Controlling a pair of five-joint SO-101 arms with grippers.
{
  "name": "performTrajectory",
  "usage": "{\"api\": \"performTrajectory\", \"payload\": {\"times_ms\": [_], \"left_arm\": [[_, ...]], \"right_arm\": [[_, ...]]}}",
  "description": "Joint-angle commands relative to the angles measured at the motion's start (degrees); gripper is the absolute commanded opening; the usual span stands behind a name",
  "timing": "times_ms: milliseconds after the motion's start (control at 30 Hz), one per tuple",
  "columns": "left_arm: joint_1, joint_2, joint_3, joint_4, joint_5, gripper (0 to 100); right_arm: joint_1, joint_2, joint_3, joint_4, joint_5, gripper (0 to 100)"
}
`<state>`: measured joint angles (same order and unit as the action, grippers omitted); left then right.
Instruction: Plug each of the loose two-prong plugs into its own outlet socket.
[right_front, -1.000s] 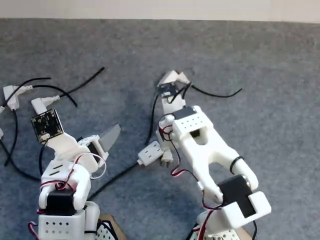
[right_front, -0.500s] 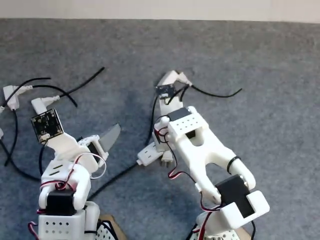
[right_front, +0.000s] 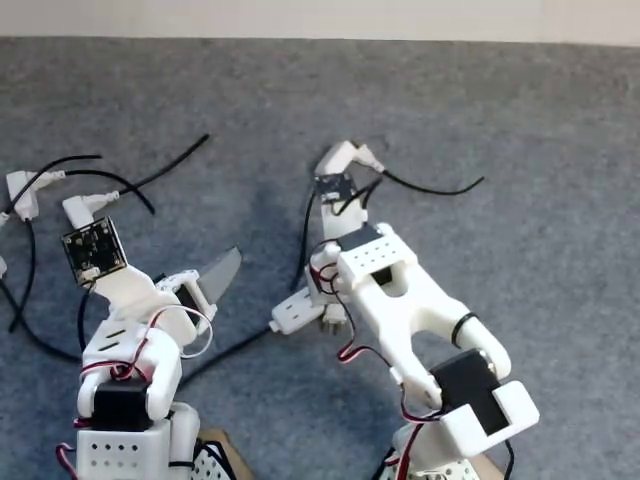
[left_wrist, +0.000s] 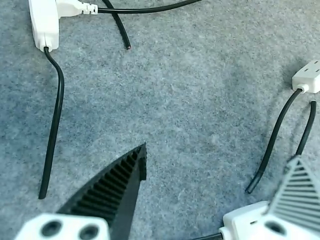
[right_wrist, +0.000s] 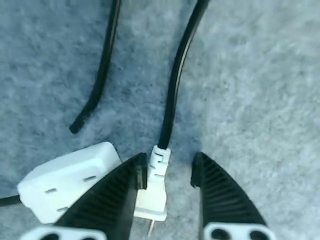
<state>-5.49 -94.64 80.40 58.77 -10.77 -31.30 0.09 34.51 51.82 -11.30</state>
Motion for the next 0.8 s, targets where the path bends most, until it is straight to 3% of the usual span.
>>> {"api": "performTrajectory", "payload": {"times_ms": [0, 400, 567, 767], "left_arm": [[0.84, -0.31, -0.4, -0.62, -0.18, 40], [0.84, -0.84, -0.75, 0.88, -0.18, 40], [0.84, -0.84, -0.75, 0.88, -0.18, 40], [0.84, -0.84, -0.66, 0.79, -0.18, 40]], "right_arm": [[-0.57, -0.31, -0.04, -0.75, -0.44, 13.7], [-0.66, 2.33, -0.13, -0.48, -0.35, 13.3], [-0.66, 7.16, -2.51, 1.89, -0.35, 0.0], [-0.57, 7.16, -5.41, 3.91, 0.0, 0.4]]}}
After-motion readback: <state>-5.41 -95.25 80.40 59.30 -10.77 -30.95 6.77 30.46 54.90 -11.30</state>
